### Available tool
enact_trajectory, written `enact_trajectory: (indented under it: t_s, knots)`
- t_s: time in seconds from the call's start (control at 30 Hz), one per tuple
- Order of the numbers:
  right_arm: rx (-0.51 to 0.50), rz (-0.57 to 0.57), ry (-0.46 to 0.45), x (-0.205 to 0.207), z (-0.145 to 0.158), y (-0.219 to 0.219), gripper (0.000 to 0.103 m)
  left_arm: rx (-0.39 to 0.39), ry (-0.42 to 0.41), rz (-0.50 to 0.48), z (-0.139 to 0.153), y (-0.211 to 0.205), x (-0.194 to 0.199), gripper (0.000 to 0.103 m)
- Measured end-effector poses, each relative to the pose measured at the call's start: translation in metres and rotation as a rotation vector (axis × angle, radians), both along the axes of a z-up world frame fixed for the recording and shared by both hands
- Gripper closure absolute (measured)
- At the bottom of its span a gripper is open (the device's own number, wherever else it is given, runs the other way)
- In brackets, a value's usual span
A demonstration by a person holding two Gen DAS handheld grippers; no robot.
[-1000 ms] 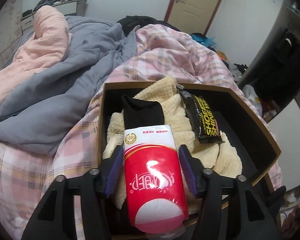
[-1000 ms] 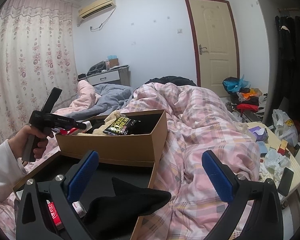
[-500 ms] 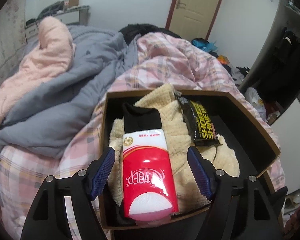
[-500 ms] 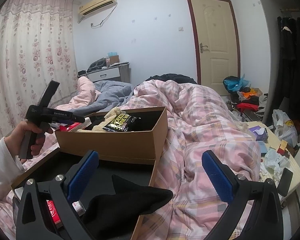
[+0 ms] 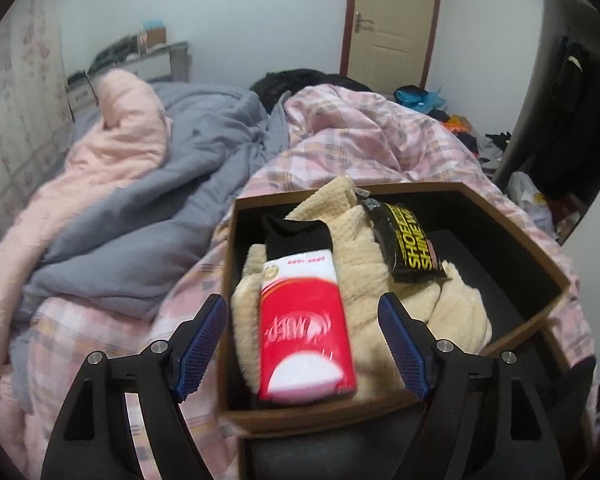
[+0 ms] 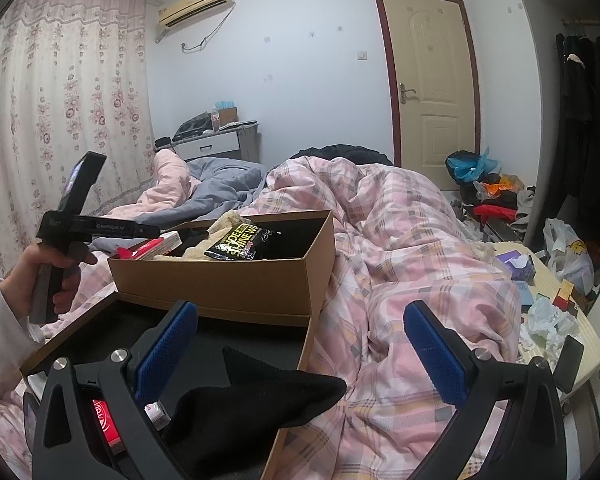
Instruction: Organize soft objects
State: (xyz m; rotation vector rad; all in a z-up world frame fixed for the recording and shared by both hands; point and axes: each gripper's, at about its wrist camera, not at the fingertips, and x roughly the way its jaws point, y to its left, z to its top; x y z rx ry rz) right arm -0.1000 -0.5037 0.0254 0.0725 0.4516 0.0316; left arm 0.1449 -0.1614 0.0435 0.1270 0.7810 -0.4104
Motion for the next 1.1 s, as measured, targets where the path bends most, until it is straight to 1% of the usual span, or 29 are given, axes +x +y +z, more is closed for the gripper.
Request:
enact_trajectory:
  t_s: [0.07, 0.13, 0.23, 0.3, 0.33, 0.47, 0.57, 0.7, 0.87, 0.93, 1.03, 1.1]
  knots:
    - [-0.003, -0.003, 0.002, -0.001, 0.0, 0.001, 0.001, 0.001, -0.016, -0.012, 0.003, 0.009, -0.013, 0.027]
    - [-0.004, -0.006, 0.001, -0.001, 0.001, 0.001, 0.001, -0.008, -0.039, 0.002, 0.007, 0.022, -0.029, 0.027]
    - [-0.002, -0.004, 0.003, -0.001, 0.001, 0.003, 0.001, -0.048, -0.062, 0.017, 0.012, 0.042, -0.053, 0.027]
    - [-0.007, -0.002, 0.007, 0.001, 0.001, 0.005, 0.001, -0.069, -0.087, 0.054, 0.014, 0.053, -0.069, 0.027]
    - [-0.011, 0.001, 0.011, 0.002, 0.0, 0.007, 0.001, -0.076, -0.096, 0.057, 0.014, 0.055, -0.074, 0.027]
    - [-0.024, 0.009, 0.016, 0.002, 0.001, 0.011, 0.001, -0.095, -0.124, 0.074, 0.012, 0.063, -0.094, 0.027]
    - [-0.031, 0.011, 0.015, 0.001, 0.001, 0.013, 0.001, -0.122, -0.126, 0.097, 0.006, 0.071, -0.106, 0.027]
    - [-0.038, 0.016, 0.023, 0.003, 0.0, 0.016, 0.001, -0.103, -0.159, 0.114, 0.001, 0.072, -0.118, 0.027]
    - [-0.057, 0.019, 0.034, 0.004, -0.001, 0.021, 0.001, -0.084, -0.233, 0.114, 0.01, 0.074, -0.14, 0.026]
    - [-0.061, 0.02, 0.035, 0.003, -0.001, 0.022, 0.001, -0.082, -0.238, 0.1, 0.012, 0.074, -0.145, 0.026]
    - [-0.066, 0.021, 0.036, 0.003, 0.0, 0.022, 0.001, -0.099, -0.223, 0.078, 0.011, 0.076, -0.148, 0.026]
    - [-0.072, 0.019, 0.04, 0.003, 0.0, 0.023, 0.001, -0.097, -0.215, 0.079, 0.009, 0.076, -0.147, 0.026]
